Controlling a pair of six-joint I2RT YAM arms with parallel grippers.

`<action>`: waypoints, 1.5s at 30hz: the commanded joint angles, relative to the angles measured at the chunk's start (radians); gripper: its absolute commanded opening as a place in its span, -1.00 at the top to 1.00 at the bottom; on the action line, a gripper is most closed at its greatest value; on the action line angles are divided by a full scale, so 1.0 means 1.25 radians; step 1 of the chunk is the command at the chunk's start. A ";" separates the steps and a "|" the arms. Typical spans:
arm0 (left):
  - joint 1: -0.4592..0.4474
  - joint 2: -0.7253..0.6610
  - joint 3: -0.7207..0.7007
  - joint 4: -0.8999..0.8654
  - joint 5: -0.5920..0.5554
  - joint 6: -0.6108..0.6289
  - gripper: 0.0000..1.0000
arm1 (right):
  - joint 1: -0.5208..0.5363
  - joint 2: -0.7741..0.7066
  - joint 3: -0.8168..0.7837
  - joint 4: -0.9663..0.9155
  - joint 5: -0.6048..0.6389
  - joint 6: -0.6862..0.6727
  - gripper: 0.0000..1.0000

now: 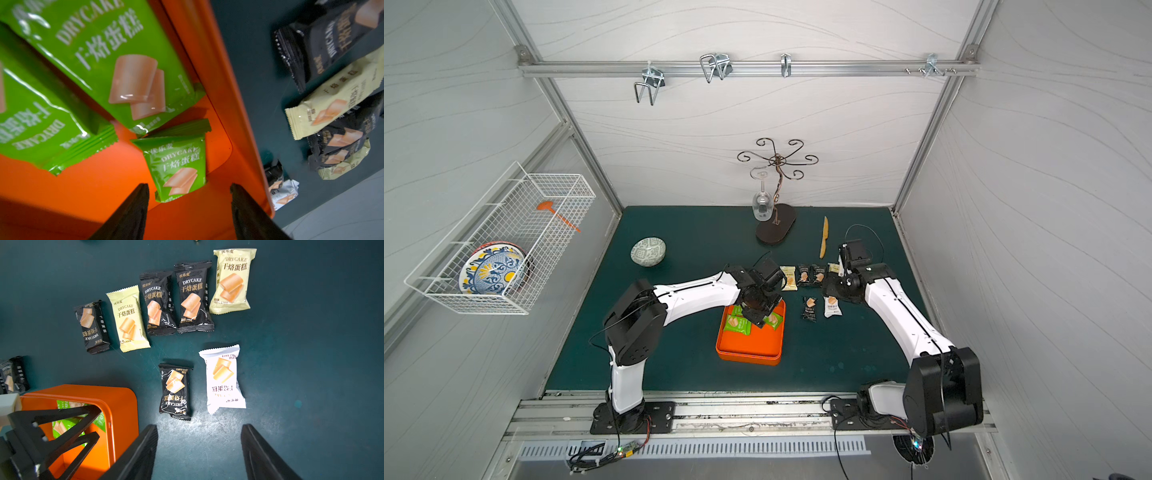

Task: Take the cookies out of the storage box
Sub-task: Pick up the cookie from the storage box.

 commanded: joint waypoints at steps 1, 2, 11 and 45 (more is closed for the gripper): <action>-0.006 0.033 0.050 -0.023 0.004 -0.010 -0.34 | -0.005 -0.020 -0.008 0.011 -0.014 -0.014 -0.36; -0.006 0.040 0.055 -0.025 0.006 -0.009 -0.34 | -0.005 -0.019 -0.009 0.011 -0.016 -0.016 -0.36; -0.006 0.065 0.076 -0.084 0.007 -0.008 -0.34 | -0.010 -0.023 -0.017 0.020 -0.016 -0.018 -0.35; -0.022 0.144 0.099 -0.157 0.024 -0.002 -0.33 | -0.022 -0.030 -0.022 0.027 -0.028 -0.018 -0.34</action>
